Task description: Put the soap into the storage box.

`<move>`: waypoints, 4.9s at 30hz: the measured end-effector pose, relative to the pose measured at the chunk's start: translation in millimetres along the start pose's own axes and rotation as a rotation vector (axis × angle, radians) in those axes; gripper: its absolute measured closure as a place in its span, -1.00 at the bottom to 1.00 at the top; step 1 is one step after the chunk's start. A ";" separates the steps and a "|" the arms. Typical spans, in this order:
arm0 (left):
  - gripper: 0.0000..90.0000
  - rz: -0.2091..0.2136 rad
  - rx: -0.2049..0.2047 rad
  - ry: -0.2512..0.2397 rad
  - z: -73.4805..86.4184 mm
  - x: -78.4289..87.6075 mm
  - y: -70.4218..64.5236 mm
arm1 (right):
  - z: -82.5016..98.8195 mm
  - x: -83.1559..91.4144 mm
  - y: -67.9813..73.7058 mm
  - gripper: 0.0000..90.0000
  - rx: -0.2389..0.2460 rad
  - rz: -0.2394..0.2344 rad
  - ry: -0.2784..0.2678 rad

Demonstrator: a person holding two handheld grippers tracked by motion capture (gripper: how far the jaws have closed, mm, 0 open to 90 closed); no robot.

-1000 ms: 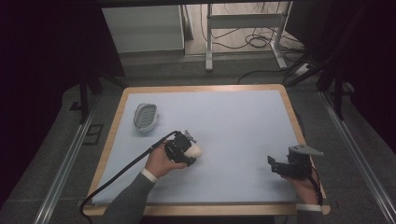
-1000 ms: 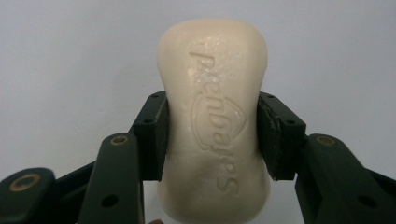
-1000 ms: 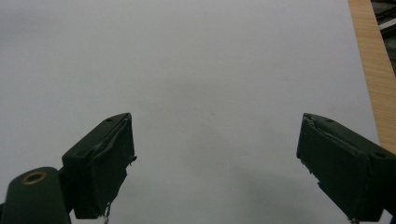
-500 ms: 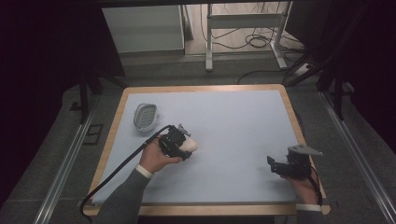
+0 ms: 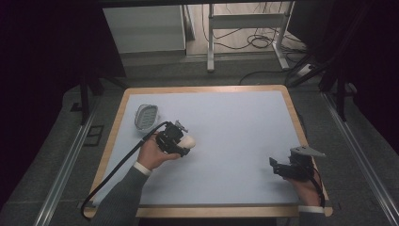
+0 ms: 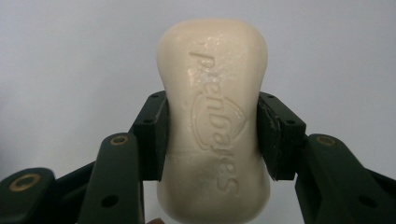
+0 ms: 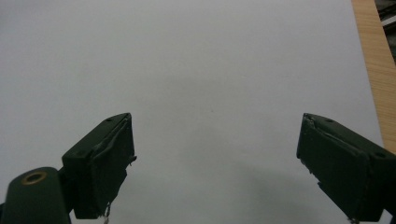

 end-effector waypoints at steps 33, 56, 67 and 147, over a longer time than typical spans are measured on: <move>0.10 -0.044 0.049 -0.022 -7.6 19.4 35.3 | 3.5 -3.2 0.7 -0.75 0.004 -0.002 0.025; 0.10 -0.062 0.069 -0.018 -10.7 25.5 55.2 | 4.7 -4.9 0.2 -0.75 0.008 0.003 0.028; 0.11 -0.079 0.098 -0.020 -9.9 29.8 71.0 | 5.3 -5.8 0.4 -0.75 0.014 0.003 0.030; 0.11 -0.165 0.330 0.018 -0.1 30.7 163.3 | 7.4 -6.9 -0.4 -0.75 0.014 0.006 0.040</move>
Point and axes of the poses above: each handheld gripper's, and its own axes: x roughly backward along the jaws, z roughly out of its underside, y roughly to its left, the point moved 8 cm from there along -x, roughly forward along the jaws, and after that the axes turned 3 degrees about -x, right-handed, at the moved point
